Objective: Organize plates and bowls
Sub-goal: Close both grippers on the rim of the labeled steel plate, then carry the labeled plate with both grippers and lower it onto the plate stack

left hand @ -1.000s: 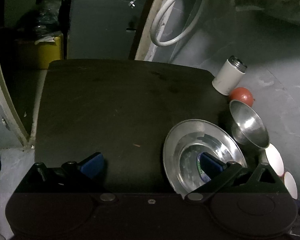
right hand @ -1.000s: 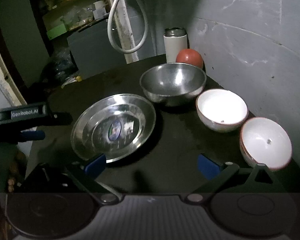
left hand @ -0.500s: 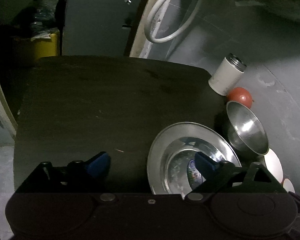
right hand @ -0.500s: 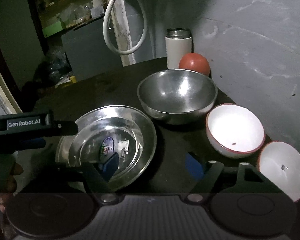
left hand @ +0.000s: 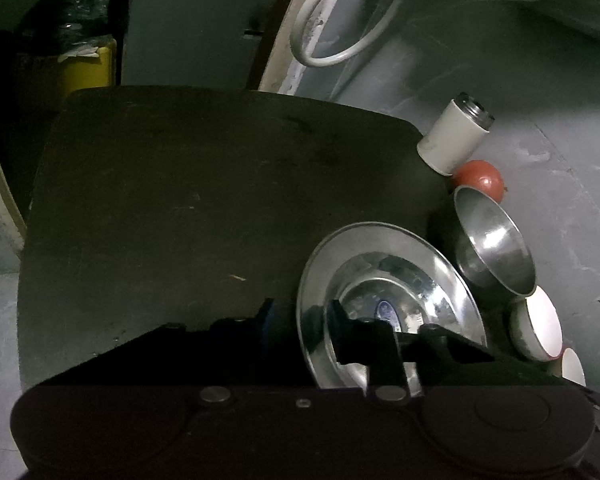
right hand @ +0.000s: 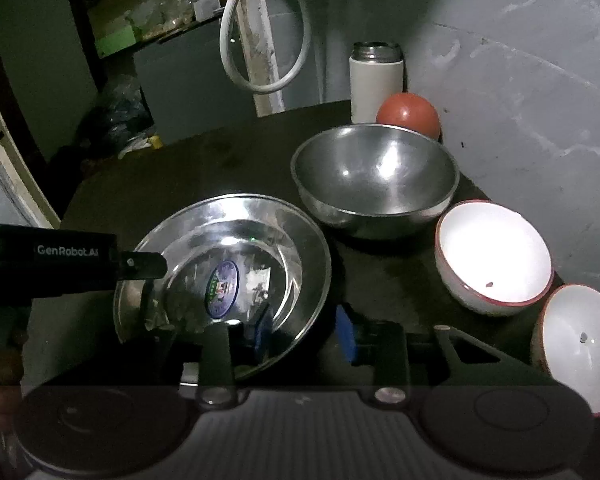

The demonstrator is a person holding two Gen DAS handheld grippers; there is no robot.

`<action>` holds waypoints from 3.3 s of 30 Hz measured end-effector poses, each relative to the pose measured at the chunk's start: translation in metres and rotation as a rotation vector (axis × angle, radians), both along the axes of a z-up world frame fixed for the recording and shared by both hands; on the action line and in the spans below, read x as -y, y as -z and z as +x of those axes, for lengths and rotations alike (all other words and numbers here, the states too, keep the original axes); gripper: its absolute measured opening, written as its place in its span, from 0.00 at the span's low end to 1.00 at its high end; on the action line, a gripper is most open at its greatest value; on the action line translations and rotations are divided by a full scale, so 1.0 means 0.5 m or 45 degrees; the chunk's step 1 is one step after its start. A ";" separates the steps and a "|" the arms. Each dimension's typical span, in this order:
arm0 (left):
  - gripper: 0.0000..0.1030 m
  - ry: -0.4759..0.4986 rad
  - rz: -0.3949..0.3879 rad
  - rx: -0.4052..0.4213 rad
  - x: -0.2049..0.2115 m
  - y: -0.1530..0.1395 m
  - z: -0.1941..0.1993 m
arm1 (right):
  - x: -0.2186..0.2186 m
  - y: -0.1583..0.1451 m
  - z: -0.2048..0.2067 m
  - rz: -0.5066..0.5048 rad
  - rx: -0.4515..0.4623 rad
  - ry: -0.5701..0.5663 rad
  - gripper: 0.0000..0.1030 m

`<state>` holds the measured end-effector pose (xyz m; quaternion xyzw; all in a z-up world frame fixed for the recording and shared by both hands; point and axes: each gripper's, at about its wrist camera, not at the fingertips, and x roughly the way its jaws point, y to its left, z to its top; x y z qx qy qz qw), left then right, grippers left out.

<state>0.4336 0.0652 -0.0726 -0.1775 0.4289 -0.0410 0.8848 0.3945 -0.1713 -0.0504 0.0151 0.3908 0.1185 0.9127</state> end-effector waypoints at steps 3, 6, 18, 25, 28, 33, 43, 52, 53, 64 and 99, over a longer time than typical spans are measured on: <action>0.17 0.018 -0.019 -0.009 -0.001 0.001 -0.001 | -0.002 0.001 0.001 0.004 0.004 -0.011 0.29; 0.17 0.028 -0.024 -0.015 -0.005 0.001 -0.005 | -0.004 -0.001 0.000 -0.003 0.014 -0.021 0.28; 0.16 0.071 -0.017 0.049 -0.016 -0.029 -0.071 | -0.006 -0.021 -0.047 -0.008 0.051 -0.043 0.27; 0.17 0.095 -0.004 0.094 -0.009 -0.064 -0.127 | 0.000 -0.051 -0.091 -0.002 0.093 -0.053 0.27; 0.17 0.107 -0.003 0.112 -0.007 -0.078 -0.156 | 0.005 -0.063 -0.115 0.002 0.112 -0.058 0.27; 0.17 0.138 0.000 0.134 -0.004 -0.092 -0.207 | 0.017 -0.077 -0.158 0.025 0.131 -0.061 0.27; 0.18 0.217 0.054 0.160 0.010 -0.111 -0.305 | 0.036 -0.093 -0.256 0.031 0.126 -0.092 0.28; 0.20 0.265 0.068 0.121 0.017 -0.106 -0.367 | 0.045 -0.099 -0.328 0.019 0.103 -0.144 0.28; 0.20 0.273 0.069 0.116 0.020 -0.103 -0.373 | 0.047 -0.098 -0.334 0.017 0.097 -0.147 0.28; 0.21 0.332 0.163 0.081 0.043 -0.099 -0.404 | 0.063 -0.076 -0.364 -0.002 0.028 -0.151 0.29; 0.26 0.357 0.365 -0.045 0.081 -0.078 -0.383 | 0.029 -0.055 -0.366 -0.070 -0.066 -0.192 0.30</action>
